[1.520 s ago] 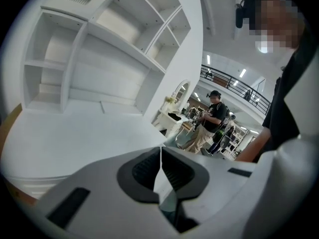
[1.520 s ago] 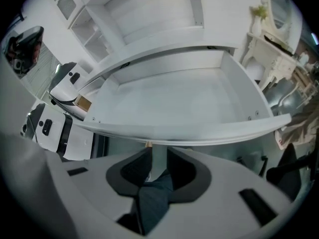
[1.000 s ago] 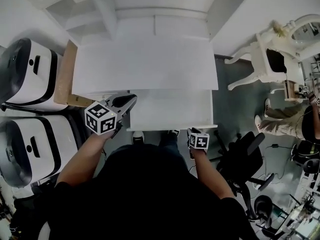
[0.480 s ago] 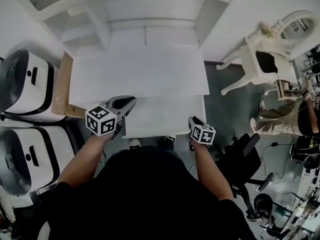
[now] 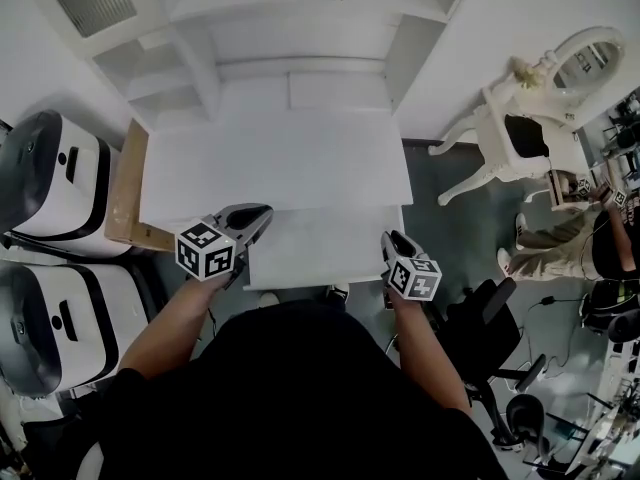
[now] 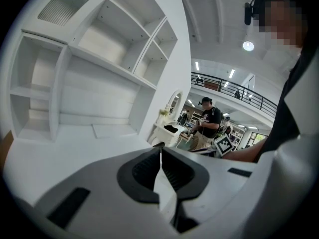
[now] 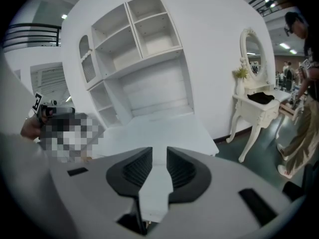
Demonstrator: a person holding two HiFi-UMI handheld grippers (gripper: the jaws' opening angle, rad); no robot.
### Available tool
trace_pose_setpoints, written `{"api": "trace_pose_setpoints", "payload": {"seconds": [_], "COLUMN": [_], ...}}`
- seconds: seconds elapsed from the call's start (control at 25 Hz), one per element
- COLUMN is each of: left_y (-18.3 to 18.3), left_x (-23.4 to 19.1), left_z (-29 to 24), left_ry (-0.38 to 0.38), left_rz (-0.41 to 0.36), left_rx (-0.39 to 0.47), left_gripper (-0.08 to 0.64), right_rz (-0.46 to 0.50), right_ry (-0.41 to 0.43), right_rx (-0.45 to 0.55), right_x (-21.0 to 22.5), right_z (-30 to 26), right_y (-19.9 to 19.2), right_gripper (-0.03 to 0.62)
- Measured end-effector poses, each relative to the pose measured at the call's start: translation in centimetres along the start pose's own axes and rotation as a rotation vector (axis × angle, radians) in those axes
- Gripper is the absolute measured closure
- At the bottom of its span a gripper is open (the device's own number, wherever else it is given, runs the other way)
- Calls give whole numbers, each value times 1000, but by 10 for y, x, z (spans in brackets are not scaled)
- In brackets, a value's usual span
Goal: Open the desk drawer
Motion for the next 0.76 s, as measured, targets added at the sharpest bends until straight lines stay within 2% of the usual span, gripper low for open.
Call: {"api": "trace_pose_setpoints", "payload": {"seconds": [0.44,0.76], "left_y": [-3,-3], "left_x": [4,9], "left_z": [-6,-16], "left_ry": [-12,-32], "left_rz": [-1,-7], "left_rx": [-9,-19], "left_gripper": [543,543], "right_rz": [62,79], "right_ry": [-3,-18], "right_rx": [123,142], "right_x": [-7,-7], "right_z": [30,38], "right_y": [43,52], "right_gripper": [500,500]}}
Point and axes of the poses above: the fingertips, and each gripper's own axes: z backward along the fingers, x to its right, y out of its top, the point moved 3 cm from there along z, backward along the fingers, and after that the axes turned 5 degrees about -y, right-handed, at the moved point
